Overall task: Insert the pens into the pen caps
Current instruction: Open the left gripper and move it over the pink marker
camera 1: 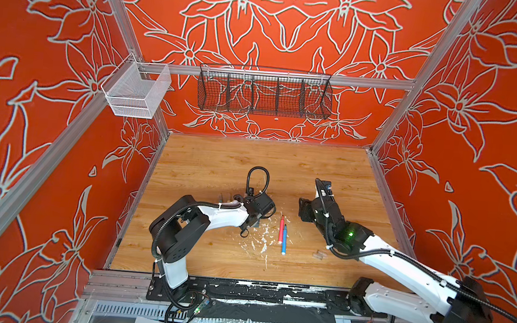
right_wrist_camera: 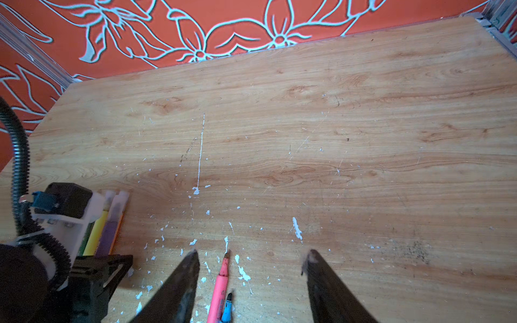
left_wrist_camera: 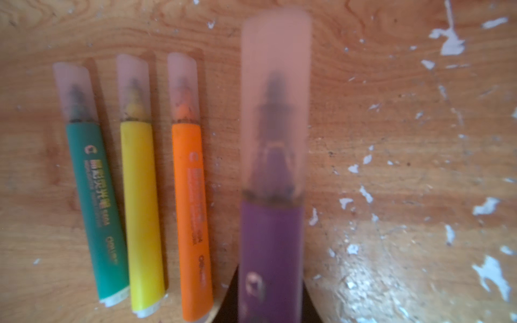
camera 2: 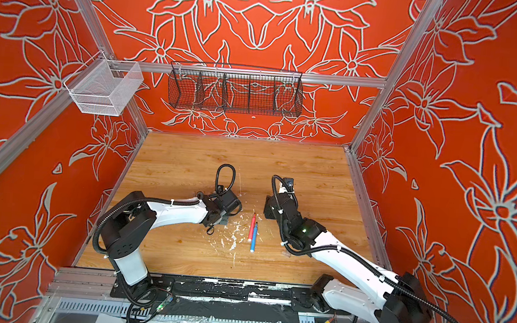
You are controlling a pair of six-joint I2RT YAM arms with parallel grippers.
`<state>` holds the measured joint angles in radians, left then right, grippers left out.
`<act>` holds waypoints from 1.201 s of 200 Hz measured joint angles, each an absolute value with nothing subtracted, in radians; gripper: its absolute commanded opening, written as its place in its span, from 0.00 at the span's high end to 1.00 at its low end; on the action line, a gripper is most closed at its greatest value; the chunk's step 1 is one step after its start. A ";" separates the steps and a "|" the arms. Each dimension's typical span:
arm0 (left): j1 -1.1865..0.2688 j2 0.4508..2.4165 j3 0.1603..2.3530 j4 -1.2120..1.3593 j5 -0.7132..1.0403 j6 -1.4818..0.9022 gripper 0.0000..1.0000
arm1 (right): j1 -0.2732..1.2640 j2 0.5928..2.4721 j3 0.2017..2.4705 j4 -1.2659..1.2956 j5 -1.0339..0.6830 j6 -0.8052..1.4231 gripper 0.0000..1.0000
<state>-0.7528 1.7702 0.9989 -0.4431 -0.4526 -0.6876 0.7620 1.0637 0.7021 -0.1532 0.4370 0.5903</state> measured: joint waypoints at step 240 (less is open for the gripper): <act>-1.058 1.393 0.978 -0.525 -0.378 -0.683 0.69 | 0.757 1.053 0.702 -0.162 0.426 0.587 0.37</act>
<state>-1.0576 1.3926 0.9779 -0.5251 -0.3782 -0.6827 0.7574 1.0527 0.7025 -0.1619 0.4255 0.5873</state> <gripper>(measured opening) 0.319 0.626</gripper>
